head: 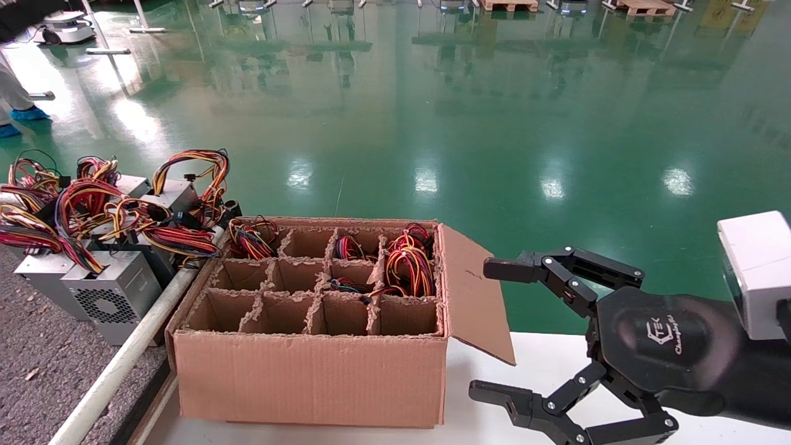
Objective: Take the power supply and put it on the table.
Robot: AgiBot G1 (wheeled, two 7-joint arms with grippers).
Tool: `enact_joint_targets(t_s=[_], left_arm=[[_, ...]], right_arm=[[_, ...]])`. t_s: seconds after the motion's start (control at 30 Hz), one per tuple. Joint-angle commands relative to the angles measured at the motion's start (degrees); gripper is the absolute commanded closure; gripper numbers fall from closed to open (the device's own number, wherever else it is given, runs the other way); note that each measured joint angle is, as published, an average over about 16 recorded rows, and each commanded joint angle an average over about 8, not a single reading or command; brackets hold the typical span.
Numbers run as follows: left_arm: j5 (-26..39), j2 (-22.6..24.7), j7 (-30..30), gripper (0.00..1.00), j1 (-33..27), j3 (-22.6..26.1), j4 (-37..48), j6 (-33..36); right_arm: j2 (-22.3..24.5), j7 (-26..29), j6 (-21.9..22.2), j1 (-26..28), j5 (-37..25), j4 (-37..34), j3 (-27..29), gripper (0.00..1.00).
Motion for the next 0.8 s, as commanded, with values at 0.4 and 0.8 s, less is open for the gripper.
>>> enact_joint_targets(t_s=[0.4,0.8], left_arm=[[-3.1,-2.0,-4.1,0.00,12.5,-0.3,-21.7,1.5],[-5.9,-3.9,-7.9,0.00,24.0,-0.6,-41.7,3.0]], right_arm=[[0.0,0.0,0.0,0.0,0.0,0.0,0.0,0.00],[0.0,0.0,0.0,0.0,0.0,0.0,0.0,0.00]])
